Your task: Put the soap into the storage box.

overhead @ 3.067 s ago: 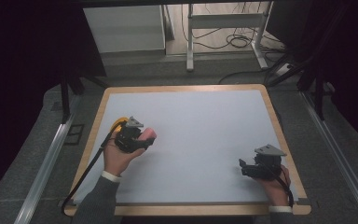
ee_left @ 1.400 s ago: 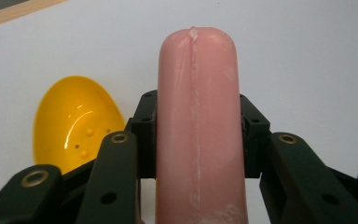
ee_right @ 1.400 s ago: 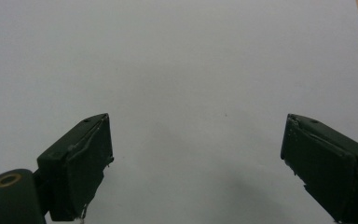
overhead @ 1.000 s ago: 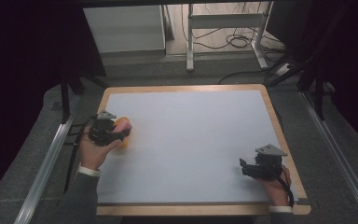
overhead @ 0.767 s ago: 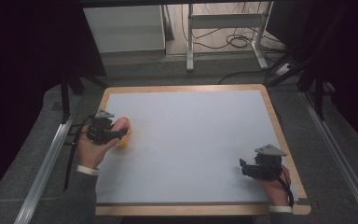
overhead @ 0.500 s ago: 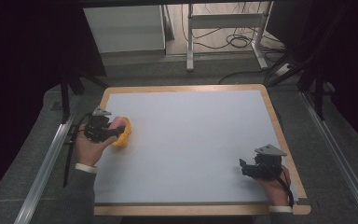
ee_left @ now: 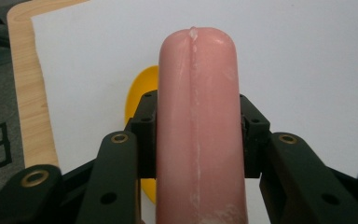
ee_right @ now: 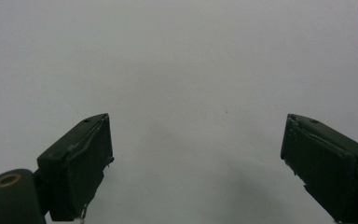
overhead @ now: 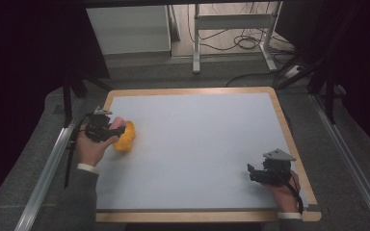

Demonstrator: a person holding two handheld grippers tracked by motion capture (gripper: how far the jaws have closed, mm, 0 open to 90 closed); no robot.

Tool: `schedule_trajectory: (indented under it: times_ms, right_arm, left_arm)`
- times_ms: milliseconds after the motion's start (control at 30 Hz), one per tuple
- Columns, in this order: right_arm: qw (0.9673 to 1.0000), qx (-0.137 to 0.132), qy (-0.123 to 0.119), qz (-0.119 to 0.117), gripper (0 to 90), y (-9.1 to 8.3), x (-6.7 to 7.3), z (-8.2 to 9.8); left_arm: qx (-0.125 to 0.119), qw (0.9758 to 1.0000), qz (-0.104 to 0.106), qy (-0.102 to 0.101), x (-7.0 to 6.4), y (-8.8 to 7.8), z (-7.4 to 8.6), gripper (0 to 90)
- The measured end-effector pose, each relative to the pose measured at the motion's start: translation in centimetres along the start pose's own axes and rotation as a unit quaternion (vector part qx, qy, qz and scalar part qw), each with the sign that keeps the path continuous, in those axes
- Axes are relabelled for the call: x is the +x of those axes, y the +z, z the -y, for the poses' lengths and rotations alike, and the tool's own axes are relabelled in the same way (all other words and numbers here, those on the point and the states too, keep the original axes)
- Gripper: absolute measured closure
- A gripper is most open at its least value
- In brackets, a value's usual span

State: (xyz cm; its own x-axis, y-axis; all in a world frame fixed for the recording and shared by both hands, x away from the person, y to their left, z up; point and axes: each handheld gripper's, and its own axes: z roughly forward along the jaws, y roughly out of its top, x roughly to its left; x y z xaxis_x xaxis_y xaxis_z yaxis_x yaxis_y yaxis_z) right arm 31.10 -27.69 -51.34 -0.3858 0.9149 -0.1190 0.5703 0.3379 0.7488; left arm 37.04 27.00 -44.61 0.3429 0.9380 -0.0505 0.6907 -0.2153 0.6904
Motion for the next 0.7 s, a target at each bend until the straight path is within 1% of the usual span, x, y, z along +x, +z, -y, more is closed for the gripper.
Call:
schedule_trajectory:
  times_ms: [100,233,267,333,400,433,467,700]
  right_arm:
    - [1.0,0.0,0.0,0.001,8.6,0.0,0.0,0.0]
    - [1.0,0.0,0.001,0.001,8.6,0.0,-0.1,0.1]
    - [1.0,-0.001,0.002,0.001,8.6,0.0,-0.1,0.1]
    - [1.0,0.0,0.001,0.001,8.6,0.0,-0.1,0.0]
    - [1.0,-0.001,0.002,0.001,8.6,0.0,-0.1,0.0]
    - [1.0,-0.001,0.002,0.001,8.6,0.0,-0.1,0.0]
    - [1.0,-0.001,0.001,0.002,8.6,0.0,-0.1,0.0]
    - [1.0,-0.003,0.001,0.004,8.6,0.0,0.0,0.0]
  left_arm:
    - [0.005,1.0,-0.003,-0.005,0.3,0.8,-0.1,60.0]
    - [0.011,0.9999,-0.005,-0.008,0.4,1.3,0.0,60.0]
    - [0.016,0.9998,-0.005,-0.011,0.4,1.8,0.1,60.0]
    - [0.019,0.9997,-0.005,-0.011,0.5,2.0,0.2,60.0]
    - [0.029,0.9995,-0.005,-0.013,0.6,2.8,0.4,60.0]
    - [0.029,0.9995,-0.005,-0.013,0.6,2.8,0.4,60.0]
    - [0.034,0.9993,-0.005,-0.016,0.7,3.2,0.6,60.0]
    - [0.048,0.9987,-0.006,-0.018,0.7,4.3,1.1,60.0]
